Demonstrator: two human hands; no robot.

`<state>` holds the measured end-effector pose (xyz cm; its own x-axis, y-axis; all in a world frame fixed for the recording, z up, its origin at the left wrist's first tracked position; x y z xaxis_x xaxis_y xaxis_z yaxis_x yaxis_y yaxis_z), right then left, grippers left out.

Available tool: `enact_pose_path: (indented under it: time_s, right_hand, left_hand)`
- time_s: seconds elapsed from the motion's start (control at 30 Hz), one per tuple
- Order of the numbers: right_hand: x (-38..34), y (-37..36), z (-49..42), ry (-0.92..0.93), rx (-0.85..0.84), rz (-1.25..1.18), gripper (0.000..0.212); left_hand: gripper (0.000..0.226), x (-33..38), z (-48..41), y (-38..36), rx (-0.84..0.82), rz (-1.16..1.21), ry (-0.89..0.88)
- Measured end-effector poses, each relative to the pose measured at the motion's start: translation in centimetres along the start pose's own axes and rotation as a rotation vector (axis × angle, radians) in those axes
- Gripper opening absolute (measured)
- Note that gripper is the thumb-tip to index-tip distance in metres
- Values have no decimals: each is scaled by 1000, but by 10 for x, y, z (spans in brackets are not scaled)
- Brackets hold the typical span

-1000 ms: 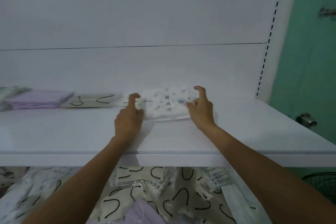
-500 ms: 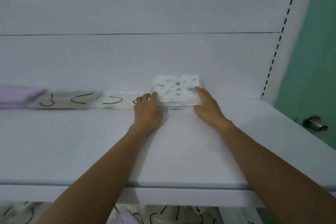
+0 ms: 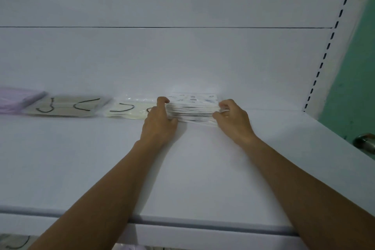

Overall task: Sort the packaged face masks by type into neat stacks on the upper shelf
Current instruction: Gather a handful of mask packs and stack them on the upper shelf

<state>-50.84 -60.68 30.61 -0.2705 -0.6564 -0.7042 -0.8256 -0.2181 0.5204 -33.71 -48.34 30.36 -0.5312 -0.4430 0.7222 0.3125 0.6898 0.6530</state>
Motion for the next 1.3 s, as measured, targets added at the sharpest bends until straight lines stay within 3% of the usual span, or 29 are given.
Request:
enact_pose_path:
  time_s: [0.1, 0.17, 0.33, 0.5, 0.6, 0.77, 0.9, 1.17, 1.3]
  right_hand:
    - [7, -3, 1, -22, -116, 273, 44]
    - [9, -5, 1, -20, -136, 222, 47]
    - [3, 1, -2, 55, -2, 32, 56]
    - [4, 9, -2, 60, 25, 260, 48]
    - [-8, 20, 3, 76, 69, 330, 47]
    - [-44, 29, 38, 144, -15, 402, 51]
    - [-84, 27, 81, 201, -83, 439, 51]
    - [-124, 27, 212, 411, 158, 462, 24]
    - [-117, 12, 278, 504, 168, 422, 19]
  left_hand:
    - [38, 1, 1, 0, 35, -139, 7]
    - [47, 1, 1, -4, 14, -213, 6]
    - [62, 5, 5, -4, -37, -257, 17]
    - [78, 2, 14, -1, -68, -443, 60]
    - [70, 8, 24, 13, -5, -504, 31]
    - [48, 20, 75, 33, -95, -442, -179]
    - [39, 17, 120, 68, -19, -431, -231]
    - [20, -13, 234, 95, 71, -111, -448]
    - [30, -62, 273, 68, -36, -68, -428]
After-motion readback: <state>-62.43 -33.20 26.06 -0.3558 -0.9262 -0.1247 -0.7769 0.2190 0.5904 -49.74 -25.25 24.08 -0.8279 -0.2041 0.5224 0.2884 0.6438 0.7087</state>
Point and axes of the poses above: each hand's wrist, its own z-axis away from the middle knuckle, its own y-axis out of the back of the hand, x = y × z, the point moved 9 cm from there along -z, towards the middle knuckle, and after that the axes turned 14 degrees about y, right-handed, at the moved point
